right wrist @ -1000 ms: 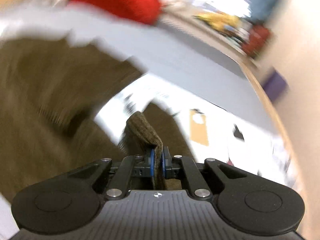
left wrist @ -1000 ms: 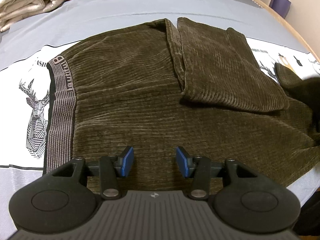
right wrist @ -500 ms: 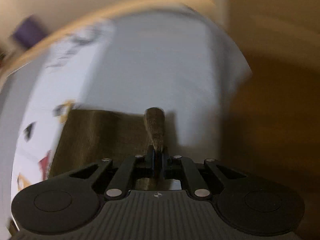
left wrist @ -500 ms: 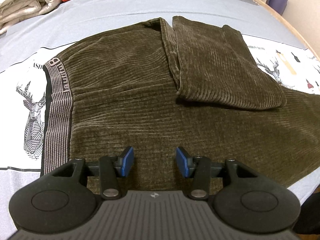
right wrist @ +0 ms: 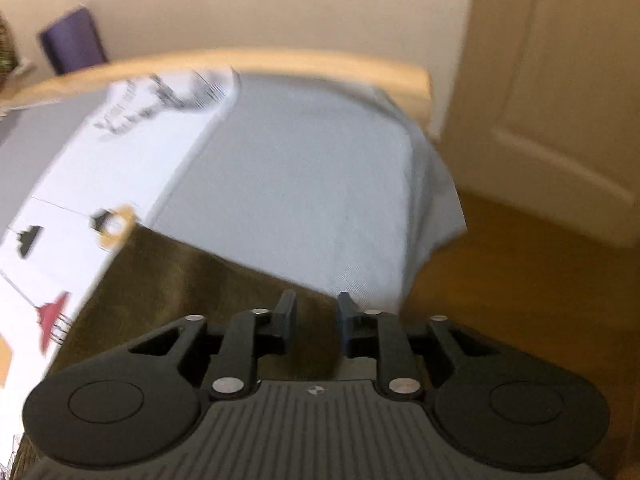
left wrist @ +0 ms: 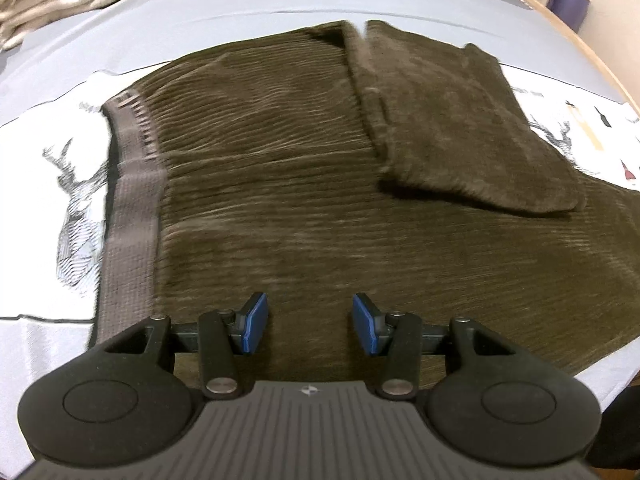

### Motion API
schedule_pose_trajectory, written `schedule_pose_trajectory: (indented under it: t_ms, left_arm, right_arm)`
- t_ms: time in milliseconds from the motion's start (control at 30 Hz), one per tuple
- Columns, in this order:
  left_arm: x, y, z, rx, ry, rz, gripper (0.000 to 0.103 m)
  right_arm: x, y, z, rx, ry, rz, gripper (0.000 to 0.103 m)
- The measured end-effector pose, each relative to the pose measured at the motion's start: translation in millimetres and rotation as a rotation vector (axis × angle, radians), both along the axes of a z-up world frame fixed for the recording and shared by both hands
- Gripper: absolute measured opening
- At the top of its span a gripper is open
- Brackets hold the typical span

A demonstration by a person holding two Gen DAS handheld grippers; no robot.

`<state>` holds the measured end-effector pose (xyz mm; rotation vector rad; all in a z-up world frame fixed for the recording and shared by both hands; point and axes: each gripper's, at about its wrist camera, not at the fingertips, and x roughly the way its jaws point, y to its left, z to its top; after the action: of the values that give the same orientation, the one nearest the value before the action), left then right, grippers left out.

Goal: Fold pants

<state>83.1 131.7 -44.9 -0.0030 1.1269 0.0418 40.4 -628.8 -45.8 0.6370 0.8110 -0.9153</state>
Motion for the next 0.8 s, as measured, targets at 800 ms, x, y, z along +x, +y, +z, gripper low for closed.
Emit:
schedule_pose_trajectory:
  t_ms: [800]
  left_arm:
    - [-5.1,118.5,-10.3,-0.075,0.058,0.188,0.077]
  right_arm:
    - [27.3,187.4,101.7,0.067,-0.461,0.747,0.051]
